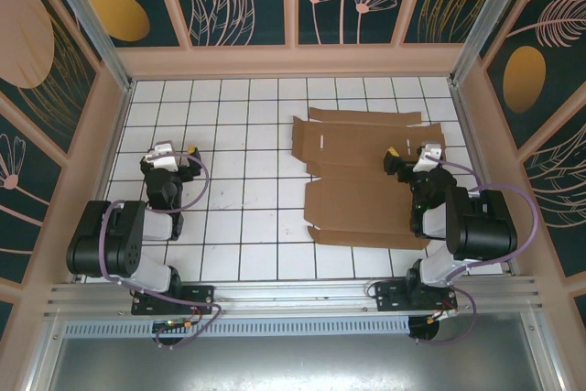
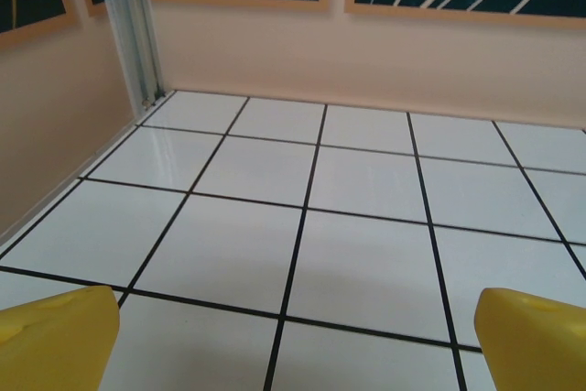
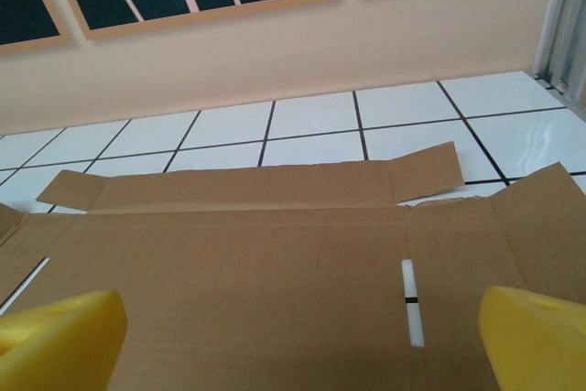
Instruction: Fold the paper box
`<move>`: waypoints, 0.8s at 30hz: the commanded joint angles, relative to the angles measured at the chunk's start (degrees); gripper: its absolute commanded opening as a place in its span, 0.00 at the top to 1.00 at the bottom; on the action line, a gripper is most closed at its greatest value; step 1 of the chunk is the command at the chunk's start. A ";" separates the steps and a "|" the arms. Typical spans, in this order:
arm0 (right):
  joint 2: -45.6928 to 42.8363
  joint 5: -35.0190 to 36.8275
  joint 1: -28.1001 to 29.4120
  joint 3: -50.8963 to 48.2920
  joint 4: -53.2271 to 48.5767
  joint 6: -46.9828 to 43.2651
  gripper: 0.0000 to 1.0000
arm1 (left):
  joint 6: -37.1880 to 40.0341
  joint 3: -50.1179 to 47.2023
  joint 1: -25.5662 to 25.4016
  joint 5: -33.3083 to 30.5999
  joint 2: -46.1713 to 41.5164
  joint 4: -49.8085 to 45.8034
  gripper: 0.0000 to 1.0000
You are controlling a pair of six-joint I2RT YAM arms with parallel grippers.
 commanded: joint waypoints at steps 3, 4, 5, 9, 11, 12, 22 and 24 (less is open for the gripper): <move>-12.40 5.69 5.17 4.93 -16.24 -3.65 0.01 | 0.21 7.94 -1.42 -1.31 -11.46 -16.67 0.01; -15.27 8.70 7.47 6.41 -19.07 -2.69 0.01 | -0.24 8.45 -2.77 -1.30 -13.64 -16.85 0.01; -17.62 11.05 9.79 7.28 -19.48 0.04 0.01 | 0.10 9.20 -4.83 -1.03 -15.62 -17.13 0.01; -25.04 19.24 25.19 11.80 -24.98 0.15 0.01 | -4.30 16.74 -14.83 -1.60 -19.84 -27.70 0.01; -28.15 22.55 34.11 15.70 -32.40 -2.24 0.01 | -9.89 23.77 -20.71 -7.36 -22.27 -41.36 0.01; -29.34 25.81 37.42 17.65 -36.67 -0.66 0.01 | -11.05 26.17 -23.32 -8.68 -23.11 -46.59 0.01; -41.47 15.65 39.47 29.79 -76.32 22.97 0.01 | -23.58 38.04 -31.49 -4.58 -27.37 -80.06 0.01; -40.60 12.00 37.58 29.12 -79.31 25.43 0.01 | -28.33 37.26 -31.45 1.43 -25.26 -78.77 0.01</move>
